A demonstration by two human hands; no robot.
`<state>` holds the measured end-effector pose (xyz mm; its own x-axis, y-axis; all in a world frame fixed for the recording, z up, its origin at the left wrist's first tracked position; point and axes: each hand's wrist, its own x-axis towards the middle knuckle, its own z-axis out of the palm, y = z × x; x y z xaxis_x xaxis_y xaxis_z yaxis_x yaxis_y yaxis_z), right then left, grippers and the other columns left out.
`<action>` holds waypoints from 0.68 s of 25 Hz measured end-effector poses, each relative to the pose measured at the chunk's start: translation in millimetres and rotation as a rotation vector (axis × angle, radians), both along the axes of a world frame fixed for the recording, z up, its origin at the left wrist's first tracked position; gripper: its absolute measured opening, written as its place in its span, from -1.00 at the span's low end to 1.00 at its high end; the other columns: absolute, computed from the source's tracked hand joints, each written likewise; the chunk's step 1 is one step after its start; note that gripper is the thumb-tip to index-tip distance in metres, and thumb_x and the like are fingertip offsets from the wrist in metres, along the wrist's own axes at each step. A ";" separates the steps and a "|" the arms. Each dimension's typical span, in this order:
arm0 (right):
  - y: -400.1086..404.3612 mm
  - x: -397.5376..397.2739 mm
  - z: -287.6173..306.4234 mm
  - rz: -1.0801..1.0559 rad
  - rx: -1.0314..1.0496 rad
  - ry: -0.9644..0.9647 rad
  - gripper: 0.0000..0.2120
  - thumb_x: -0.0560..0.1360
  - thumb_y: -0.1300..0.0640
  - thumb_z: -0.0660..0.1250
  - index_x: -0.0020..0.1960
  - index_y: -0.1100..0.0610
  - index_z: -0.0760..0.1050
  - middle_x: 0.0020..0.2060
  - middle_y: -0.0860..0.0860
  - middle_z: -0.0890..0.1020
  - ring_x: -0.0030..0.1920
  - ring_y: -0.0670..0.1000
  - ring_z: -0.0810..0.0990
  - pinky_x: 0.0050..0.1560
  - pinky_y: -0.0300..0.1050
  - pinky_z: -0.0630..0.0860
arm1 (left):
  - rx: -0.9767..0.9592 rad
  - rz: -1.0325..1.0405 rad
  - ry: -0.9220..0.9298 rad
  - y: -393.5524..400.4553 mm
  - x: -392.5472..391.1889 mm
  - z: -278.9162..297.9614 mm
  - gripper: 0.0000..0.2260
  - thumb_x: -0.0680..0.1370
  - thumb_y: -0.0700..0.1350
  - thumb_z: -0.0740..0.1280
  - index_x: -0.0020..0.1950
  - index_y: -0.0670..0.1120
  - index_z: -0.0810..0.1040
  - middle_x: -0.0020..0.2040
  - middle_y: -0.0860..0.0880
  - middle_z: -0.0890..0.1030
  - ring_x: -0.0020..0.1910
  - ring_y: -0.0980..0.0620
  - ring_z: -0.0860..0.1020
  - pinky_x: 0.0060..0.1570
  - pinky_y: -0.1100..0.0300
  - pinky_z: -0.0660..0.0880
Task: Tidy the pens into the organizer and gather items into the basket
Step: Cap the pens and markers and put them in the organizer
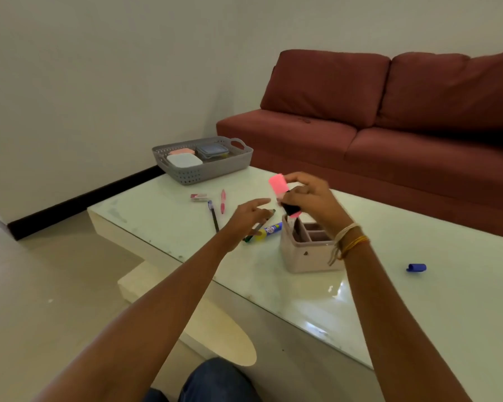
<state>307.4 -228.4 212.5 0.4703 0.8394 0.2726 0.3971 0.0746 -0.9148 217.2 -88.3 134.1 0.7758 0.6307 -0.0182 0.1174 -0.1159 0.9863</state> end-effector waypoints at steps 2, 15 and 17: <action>-15.9 24.7 6.0 -0.081 0.000 -0.019 -0.78 0.42 0.42 0.37 -0.05 0.14 0.53 -0.28 0.15 0.64 -0.22 0.09 0.65 -0.11 -0.05 0.59 | 0.104 -0.111 0.118 -19.1 2.9 -5.6 -0.46 0.53 -0.03 0.36 0.48 -0.04 0.28 0.15 -0.10 0.50 0.10 -0.01 0.51 0.05 0.09 0.52; -12.8 79.7 -16.9 -0.130 -0.469 -0.566 -0.75 0.40 0.26 0.41 0.06 0.06 0.59 -0.04 0.15 0.67 -0.10 0.07 0.61 -0.07 -0.15 0.45 | 0.438 0.035 0.043 -60.4 3.3 -68.1 -0.17 0.27 0.12 0.57 0.45 -0.05 0.31 0.34 -0.02 0.49 0.25 0.07 0.48 0.20 0.23 0.47; -12.1 82.0 -14.7 -0.139 -0.489 -0.606 -0.76 0.41 0.25 0.40 0.07 0.08 0.58 0.00 0.15 0.65 -0.04 0.12 0.61 -0.03 -0.13 0.46 | 0.455 0.048 0.037 -62.3 3.8 -66.8 -0.19 0.28 0.10 0.57 0.44 -0.06 0.33 0.32 -0.02 0.50 0.23 0.07 0.50 0.12 0.32 0.44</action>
<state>389.4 -240.6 197.8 0.4675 0.8744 0.1297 0.8126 -0.3673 -0.4525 221.0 -150.6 67.3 0.7495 0.6163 0.2415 0.1676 -0.5296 0.8315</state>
